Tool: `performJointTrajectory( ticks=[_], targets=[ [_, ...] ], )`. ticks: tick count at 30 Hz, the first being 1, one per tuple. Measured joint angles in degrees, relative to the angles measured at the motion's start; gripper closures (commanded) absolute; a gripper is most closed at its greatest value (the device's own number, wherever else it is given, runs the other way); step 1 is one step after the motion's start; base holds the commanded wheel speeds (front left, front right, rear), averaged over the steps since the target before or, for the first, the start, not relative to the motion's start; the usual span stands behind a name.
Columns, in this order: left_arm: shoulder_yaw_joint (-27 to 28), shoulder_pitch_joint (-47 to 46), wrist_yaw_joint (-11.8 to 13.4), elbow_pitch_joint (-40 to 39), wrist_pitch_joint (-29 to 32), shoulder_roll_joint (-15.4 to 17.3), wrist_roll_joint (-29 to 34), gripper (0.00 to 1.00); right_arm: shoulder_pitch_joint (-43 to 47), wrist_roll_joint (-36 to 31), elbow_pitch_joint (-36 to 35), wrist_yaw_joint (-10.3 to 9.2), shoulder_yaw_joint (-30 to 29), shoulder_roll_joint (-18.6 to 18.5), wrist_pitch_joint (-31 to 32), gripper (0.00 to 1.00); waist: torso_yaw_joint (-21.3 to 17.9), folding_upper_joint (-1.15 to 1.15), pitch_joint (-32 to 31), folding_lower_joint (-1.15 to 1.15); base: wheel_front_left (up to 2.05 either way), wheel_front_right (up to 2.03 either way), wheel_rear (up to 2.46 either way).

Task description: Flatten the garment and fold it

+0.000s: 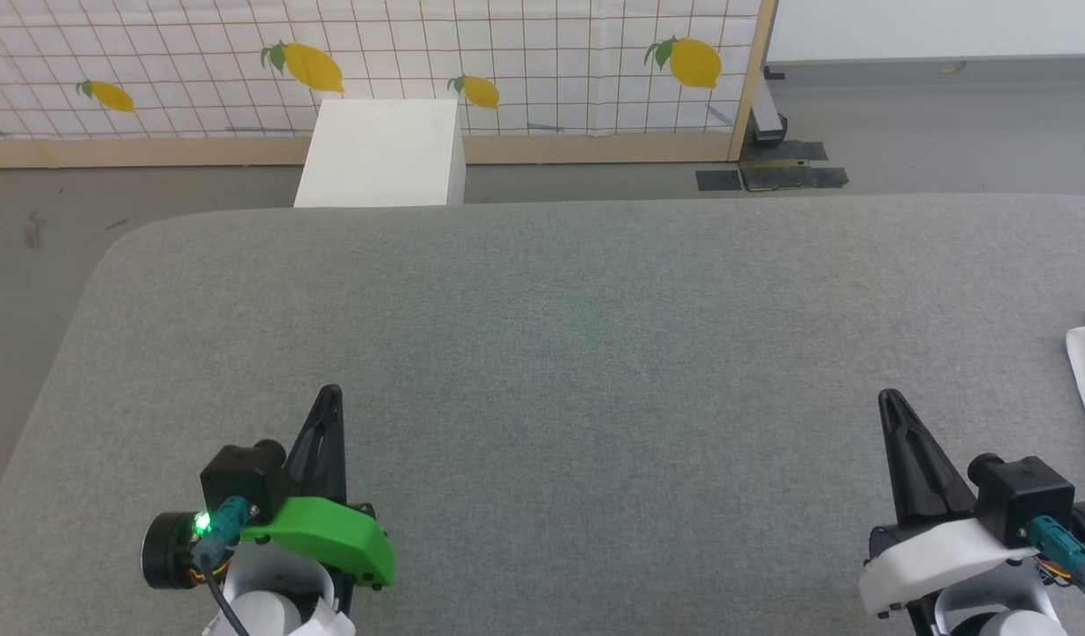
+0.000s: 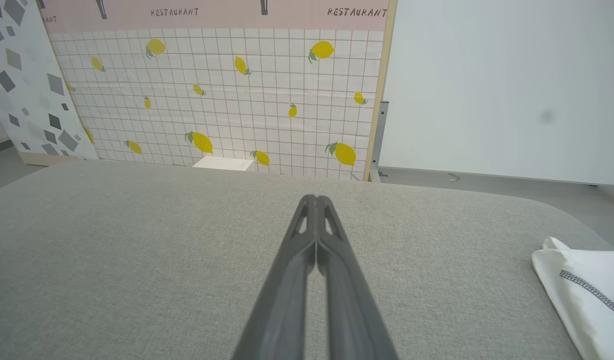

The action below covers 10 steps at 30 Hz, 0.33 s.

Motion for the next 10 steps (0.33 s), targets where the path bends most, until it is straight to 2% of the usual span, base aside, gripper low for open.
performJointTrajectory(
  ticks=[10],
  targets=[
    [0.4,0.7,0.2,-0.8,1.1,0.0,1.2,1.0,-0.1,-0.4,0.0,0.0,0.5,0.0,1.0,1.0,-0.1,0.0,-0.1,0.0,0.0,0.0,0.0]
  ],
)
